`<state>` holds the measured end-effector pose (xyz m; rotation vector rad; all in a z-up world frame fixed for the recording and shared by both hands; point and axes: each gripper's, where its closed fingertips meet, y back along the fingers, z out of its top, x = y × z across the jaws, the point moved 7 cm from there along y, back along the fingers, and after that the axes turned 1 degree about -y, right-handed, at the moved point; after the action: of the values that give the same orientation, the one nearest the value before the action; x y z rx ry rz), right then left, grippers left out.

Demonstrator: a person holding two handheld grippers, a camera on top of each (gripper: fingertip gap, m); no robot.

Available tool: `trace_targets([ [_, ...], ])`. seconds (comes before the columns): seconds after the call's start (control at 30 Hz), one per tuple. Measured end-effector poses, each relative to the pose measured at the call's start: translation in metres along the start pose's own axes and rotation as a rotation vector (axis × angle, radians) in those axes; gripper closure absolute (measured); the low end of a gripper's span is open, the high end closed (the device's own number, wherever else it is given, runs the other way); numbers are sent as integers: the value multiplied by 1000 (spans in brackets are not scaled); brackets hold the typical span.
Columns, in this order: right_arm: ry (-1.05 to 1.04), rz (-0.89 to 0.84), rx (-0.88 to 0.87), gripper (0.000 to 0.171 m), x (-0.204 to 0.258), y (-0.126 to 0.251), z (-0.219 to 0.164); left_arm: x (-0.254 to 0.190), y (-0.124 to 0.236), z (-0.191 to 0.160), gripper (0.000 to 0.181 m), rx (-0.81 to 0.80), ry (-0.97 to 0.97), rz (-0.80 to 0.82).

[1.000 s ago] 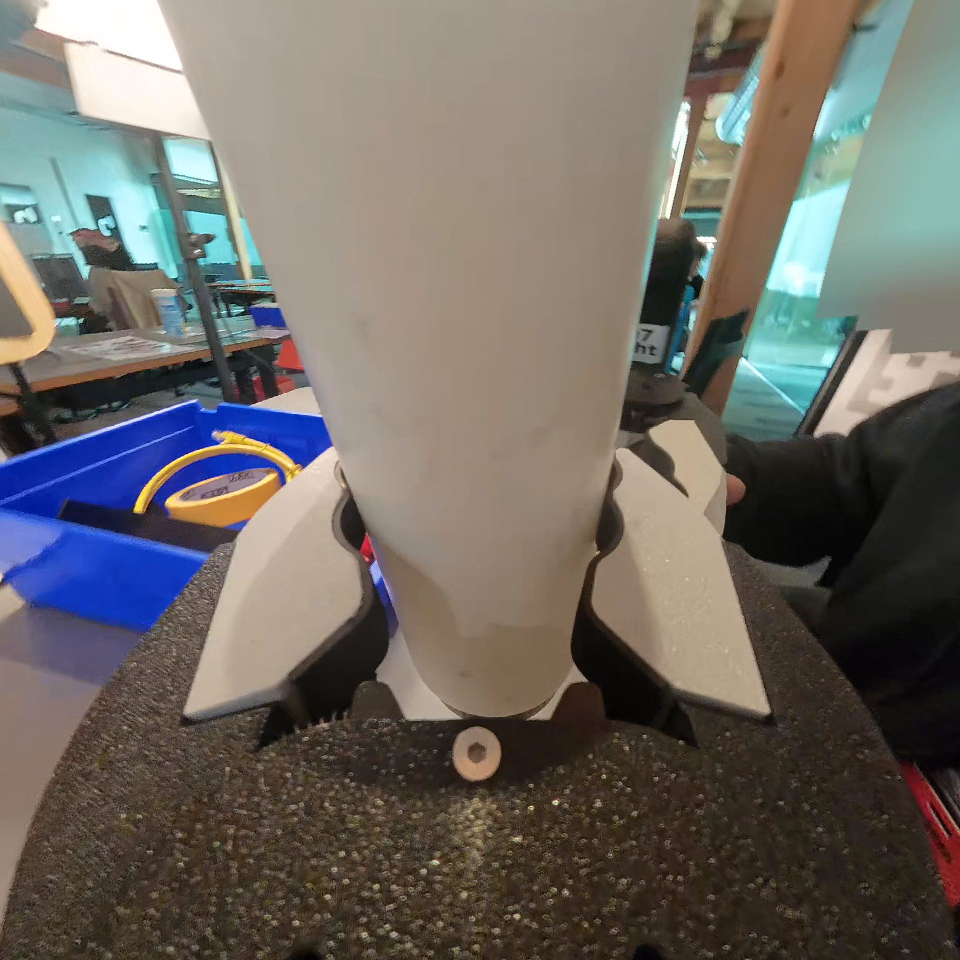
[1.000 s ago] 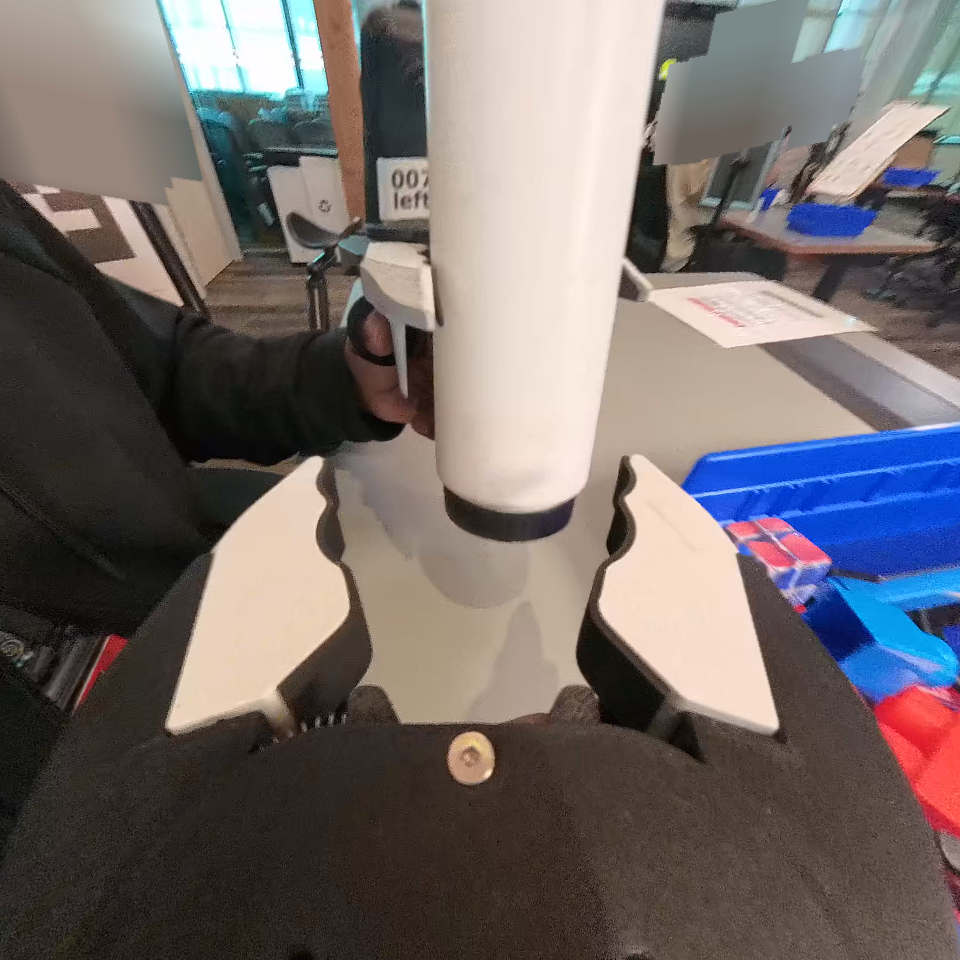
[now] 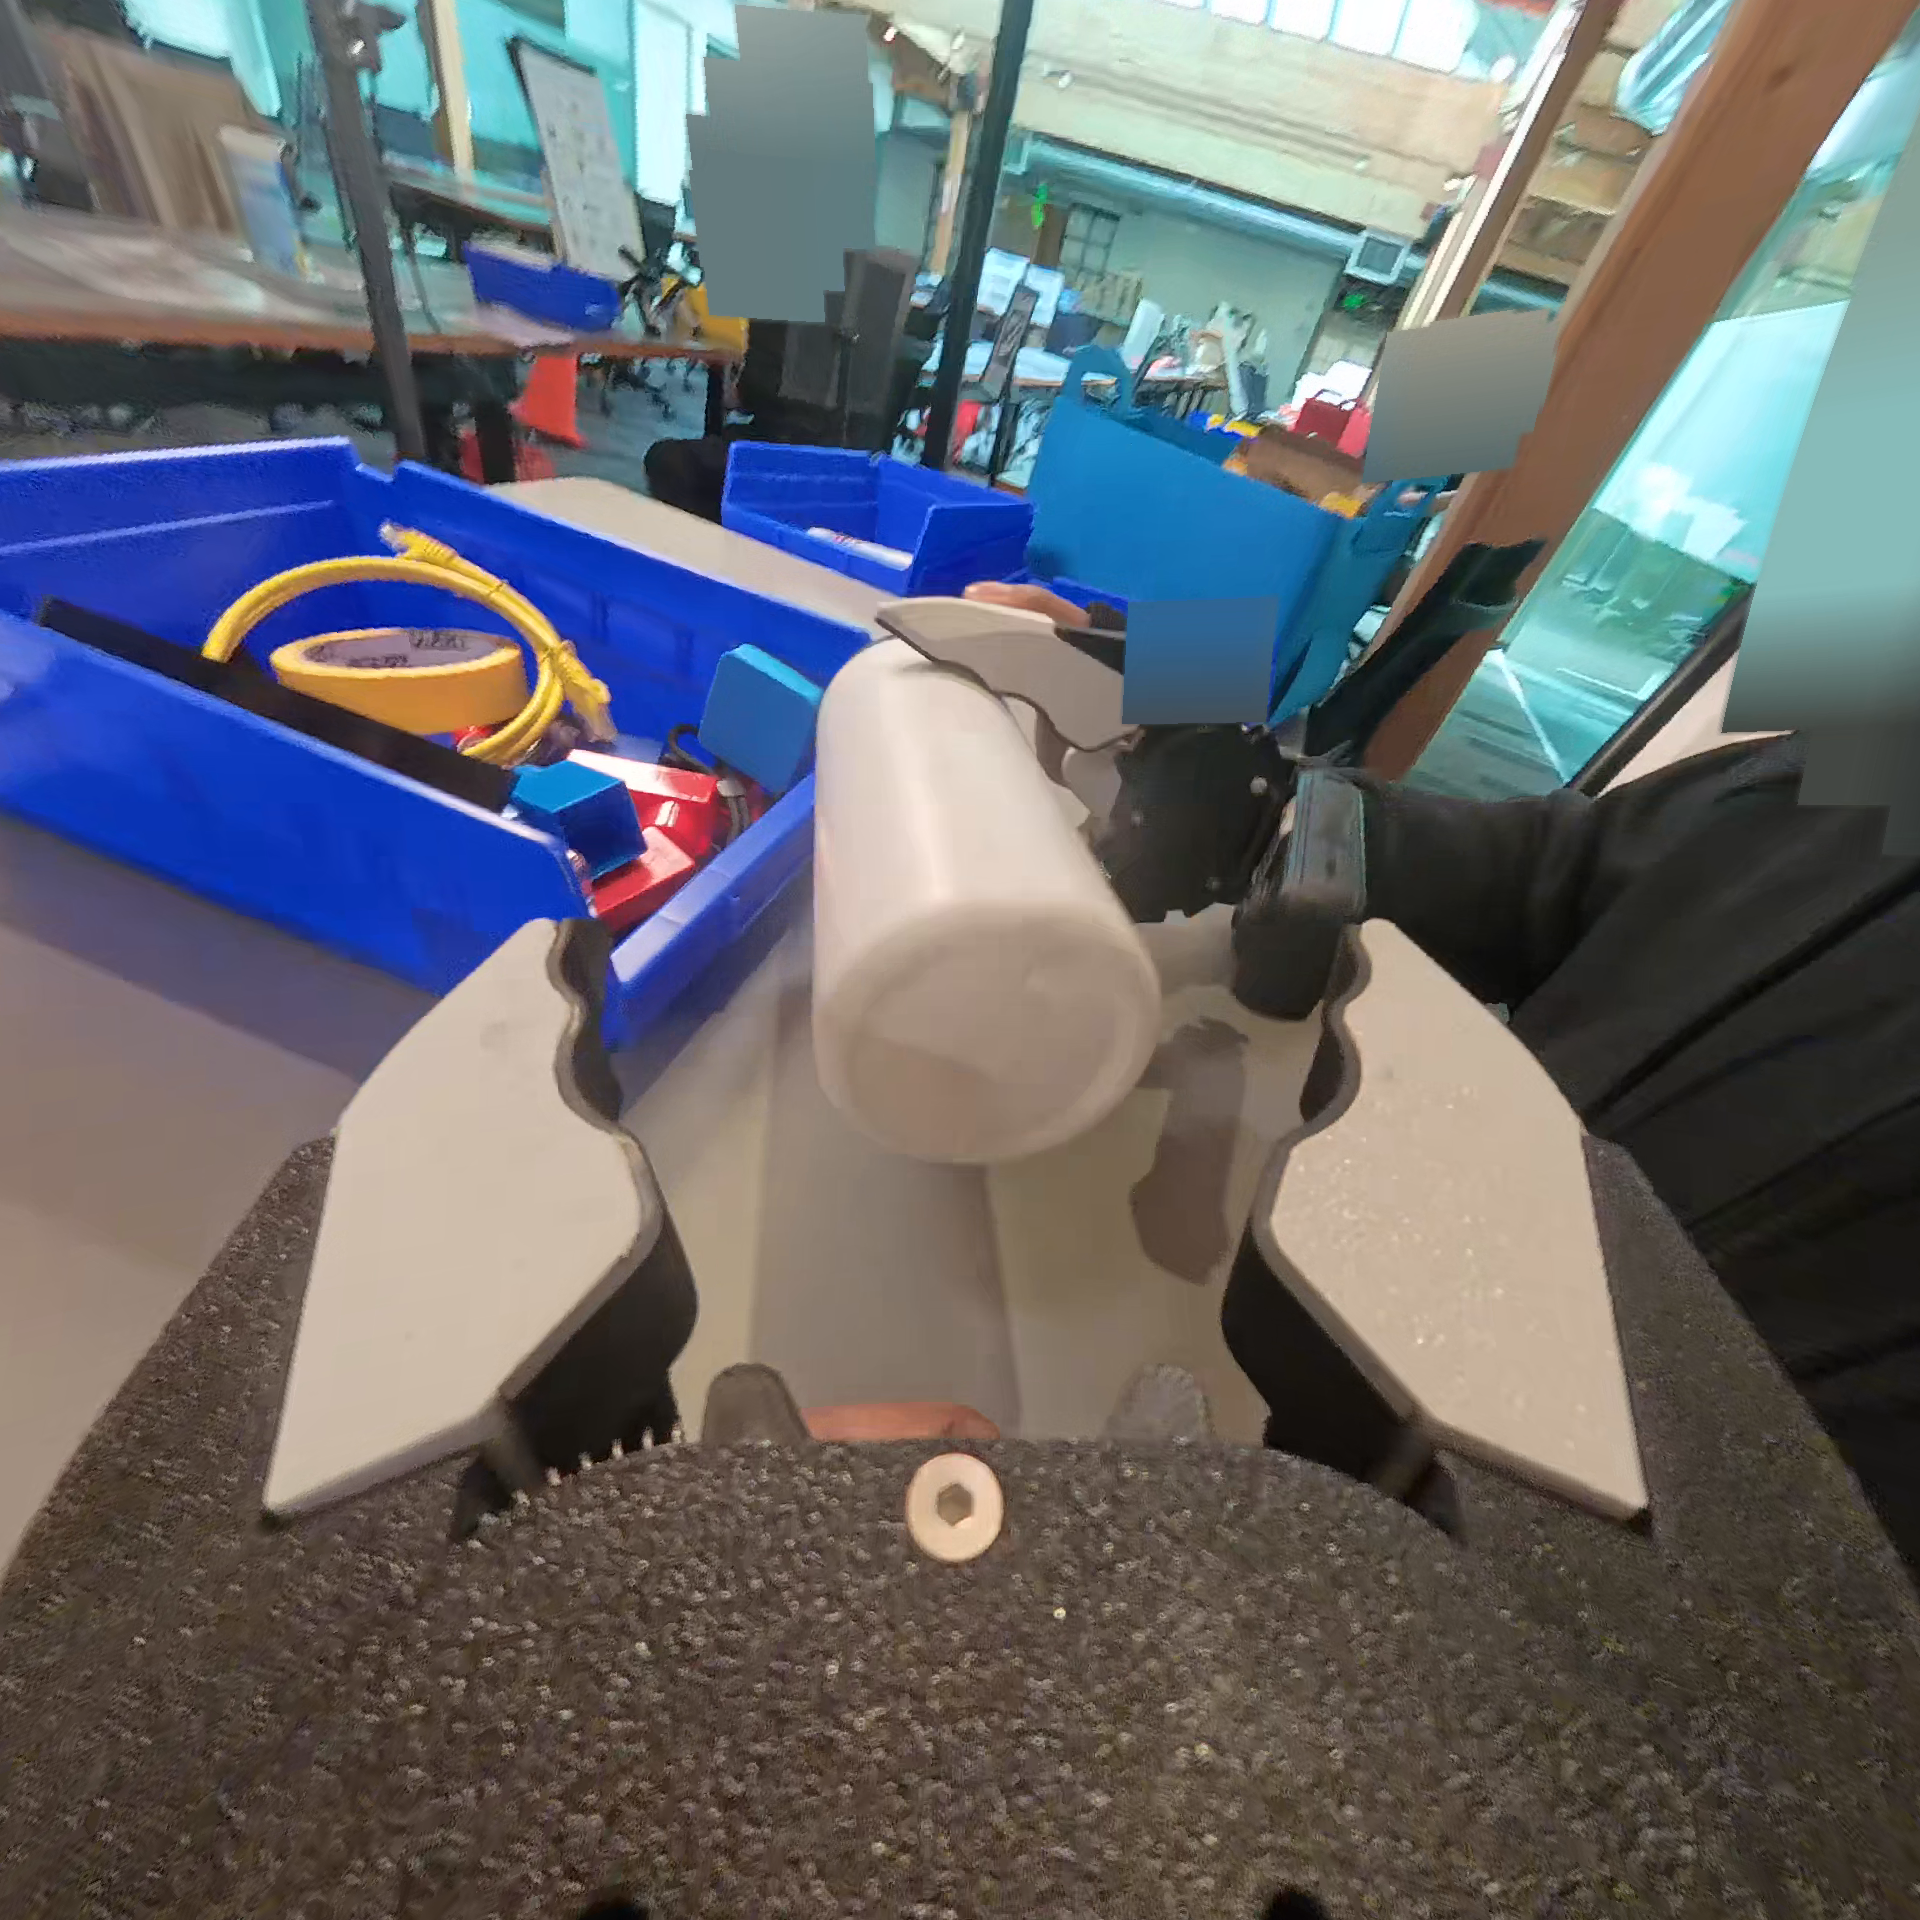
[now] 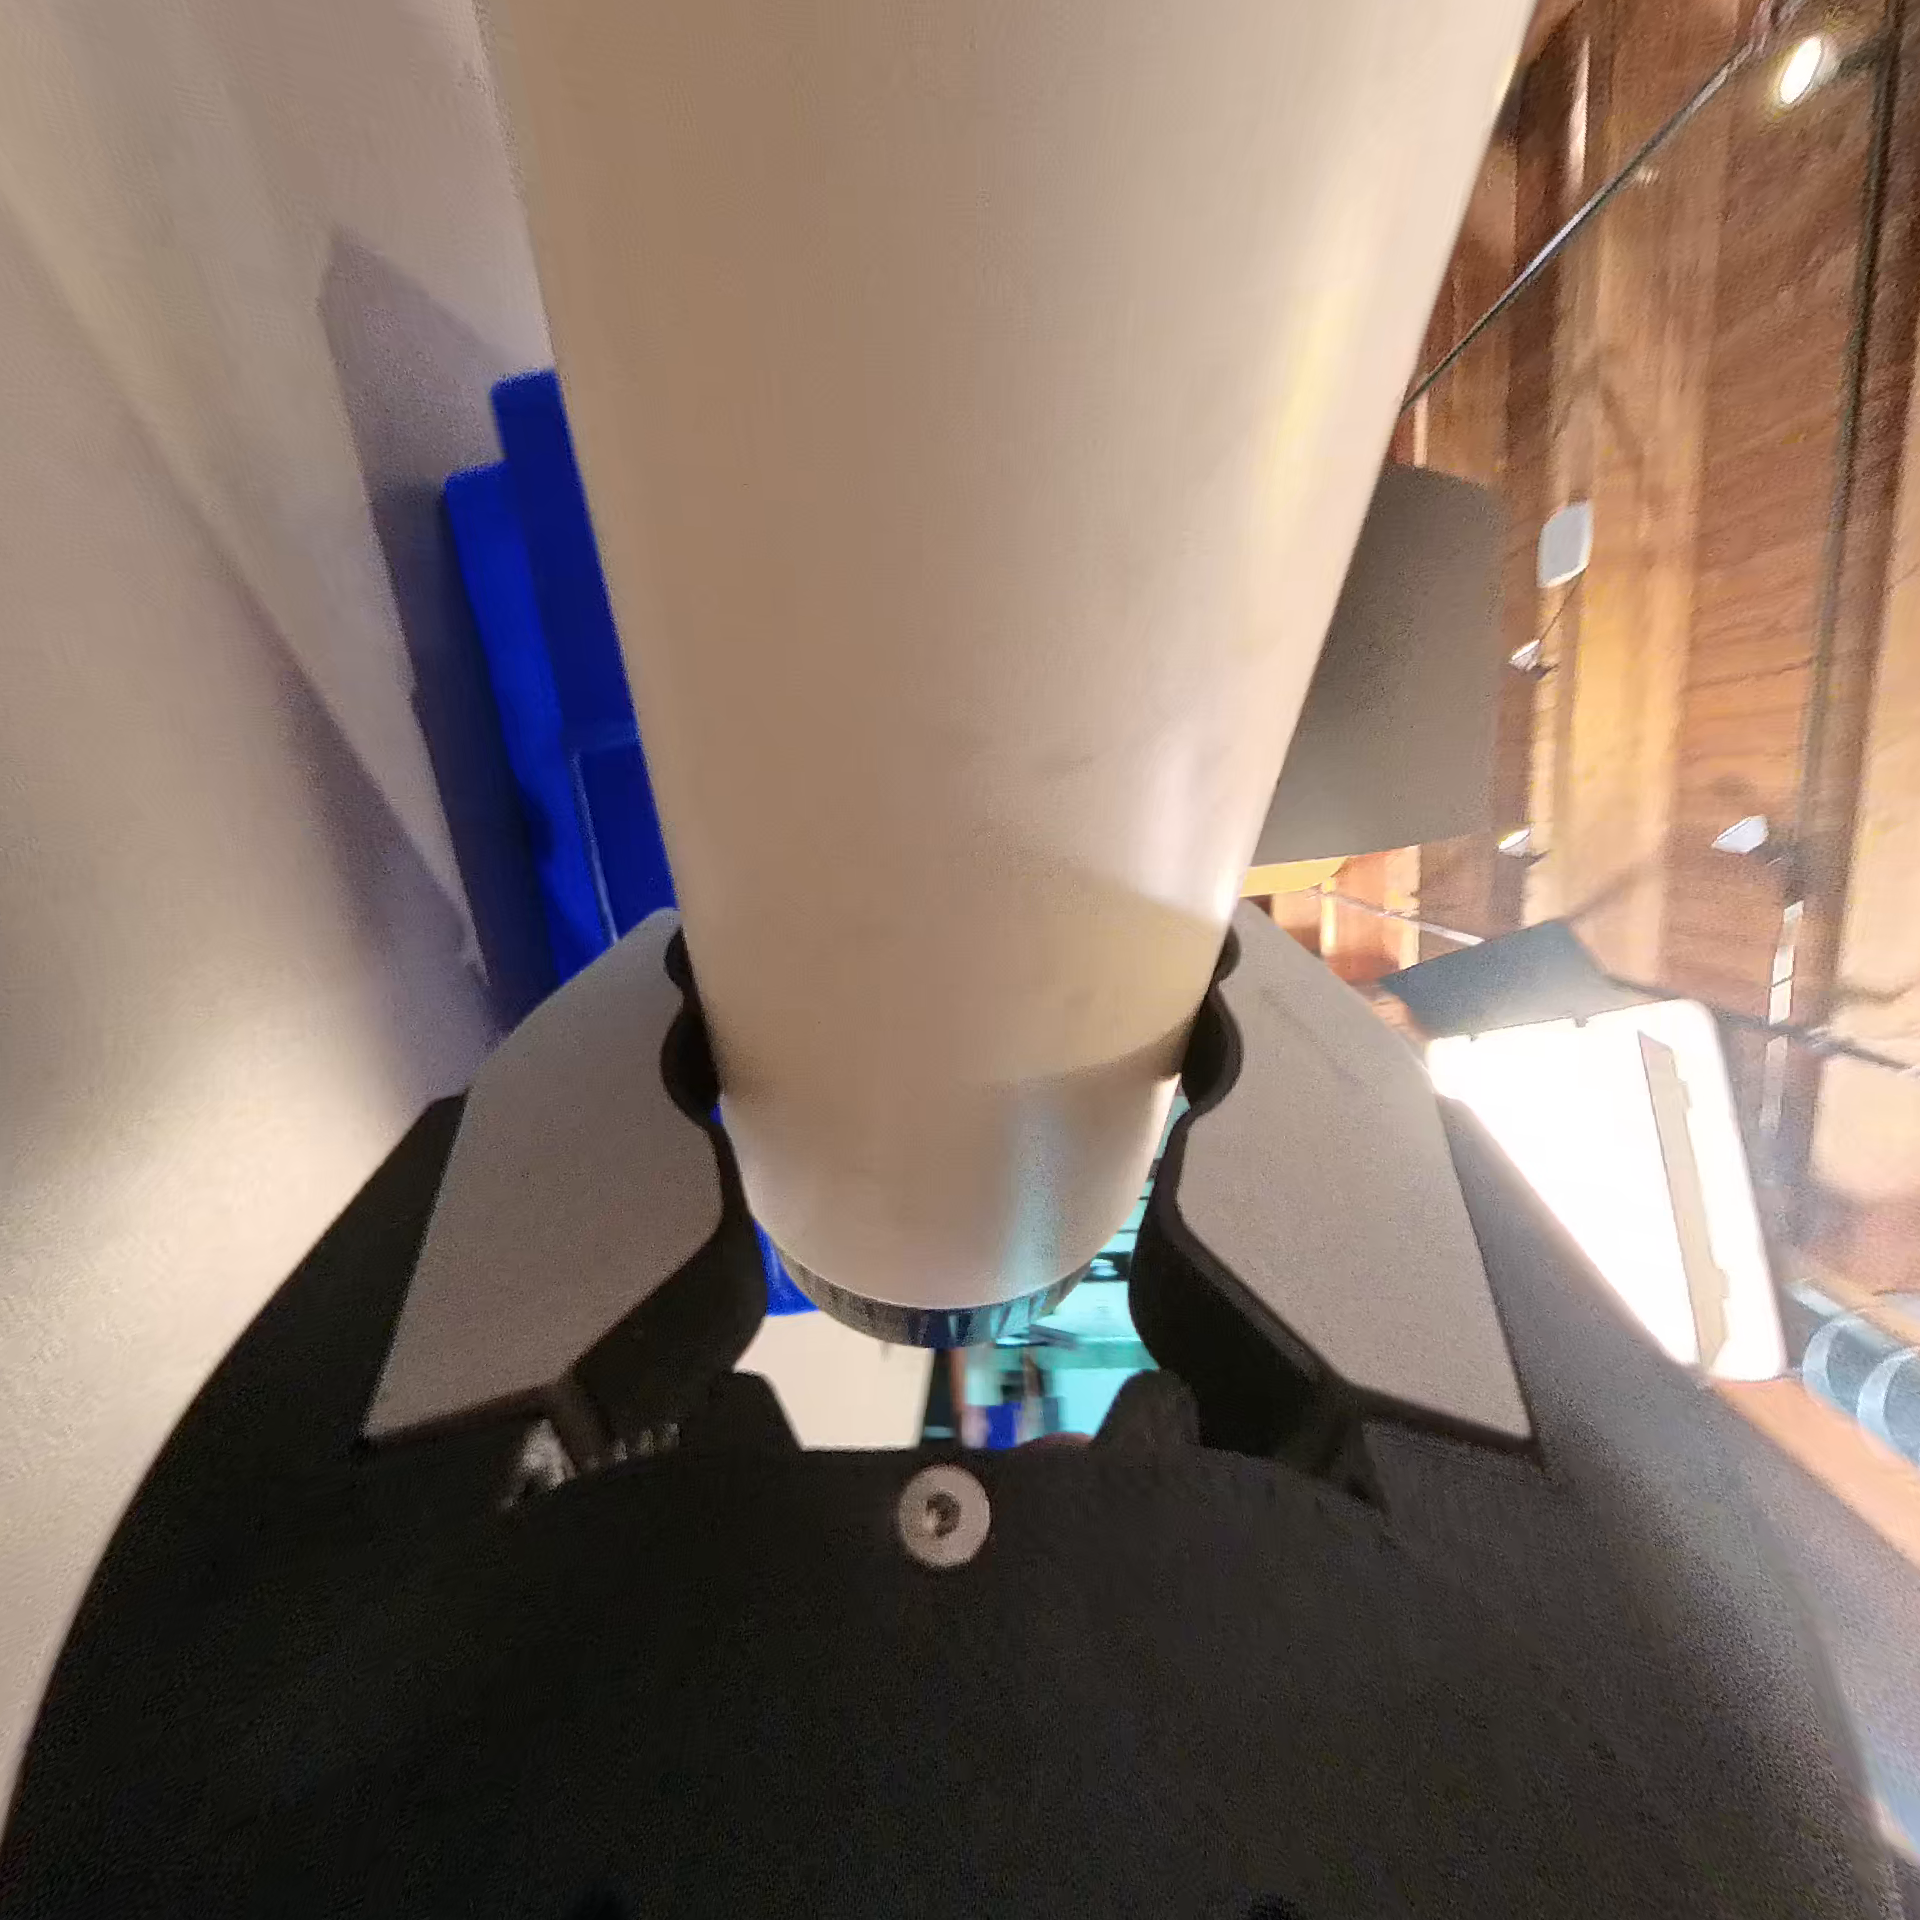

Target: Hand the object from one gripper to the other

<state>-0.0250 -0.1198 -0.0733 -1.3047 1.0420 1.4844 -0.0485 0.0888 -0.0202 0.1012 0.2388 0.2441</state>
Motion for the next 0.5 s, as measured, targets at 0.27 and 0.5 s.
trace_targets([
  [0.27, 333, -87, -151, 80, 13, 15, 12, -8, -29, -7, 52, 367, 190, -166],
  [0.5, 516, -223, -294, 80, -14, 24, 21, -18, -57, -46, 57, 500, 471, -415],
])
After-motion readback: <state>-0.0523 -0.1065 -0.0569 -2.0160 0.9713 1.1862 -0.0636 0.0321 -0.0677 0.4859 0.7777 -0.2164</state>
